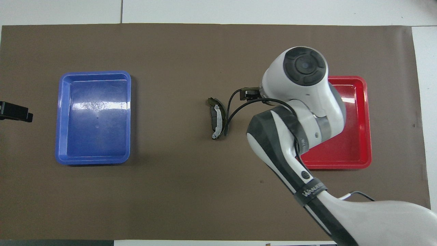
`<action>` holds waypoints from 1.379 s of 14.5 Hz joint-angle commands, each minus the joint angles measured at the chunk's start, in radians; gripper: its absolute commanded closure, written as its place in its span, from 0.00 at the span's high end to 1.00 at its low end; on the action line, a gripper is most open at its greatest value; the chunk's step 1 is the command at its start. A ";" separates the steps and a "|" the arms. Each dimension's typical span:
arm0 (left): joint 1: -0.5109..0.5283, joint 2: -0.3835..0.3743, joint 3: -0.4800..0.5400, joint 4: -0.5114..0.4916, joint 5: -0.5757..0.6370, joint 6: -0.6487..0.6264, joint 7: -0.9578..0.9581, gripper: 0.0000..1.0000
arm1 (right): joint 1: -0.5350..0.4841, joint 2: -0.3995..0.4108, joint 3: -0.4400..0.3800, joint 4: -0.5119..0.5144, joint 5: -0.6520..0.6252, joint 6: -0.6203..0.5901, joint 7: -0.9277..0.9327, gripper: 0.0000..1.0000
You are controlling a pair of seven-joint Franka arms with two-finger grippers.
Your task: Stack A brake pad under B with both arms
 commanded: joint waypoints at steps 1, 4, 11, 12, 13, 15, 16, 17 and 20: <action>0.007 -0.021 -0.010 -0.021 0.011 0.013 -0.015 0.99 | -0.092 -0.077 0.014 -0.028 -0.061 -0.071 0.001 1.00; 0.007 -0.021 -0.010 -0.021 0.011 0.013 -0.015 0.99 | -0.204 -0.154 0.017 -0.025 -0.086 -0.151 -0.076 1.00; 0.007 -0.021 -0.010 -0.021 0.011 0.013 -0.014 0.99 | -0.354 -0.283 0.007 0.049 -0.054 -0.385 -0.249 1.00; 0.007 -0.021 -0.010 -0.021 0.011 0.013 -0.014 0.99 | -0.383 -0.272 0.009 0.095 -0.019 -0.437 -0.265 1.00; 0.007 -0.021 -0.010 -0.021 0.011 0.013 -0.014 0.99 | -0.385 -0.265 0.007 0.110 -0.008 -0.465 -0.268 1.00; 0.007 -0.021 -0.010 -0.021 0.011 0.013 -0.014 0.99 | -0.383 -0.265 0.003 0.110 -0.003 -0.473 -0.268 1.00; 0.007 -0.021 -0.010 -0.021 0.011 0.013 -0.014 0.99 | -0.382 -0.263 0.001 0.112 -0.001 -0.470 -0.268 1.00; 0.007 -0.021 -0.010 -0.021 0.011 0.013 -0.014 0.99 | -0.385 -0.266 0.007 0.117 0.000 -0.475 -0.268 1.00; 0.007 -0.021 -0.010 -0.021 0.011 0.013 -0.014 0.99 | -0.386 -0.271 0.009 0.132 0.003 -0.491 -0.304 1.00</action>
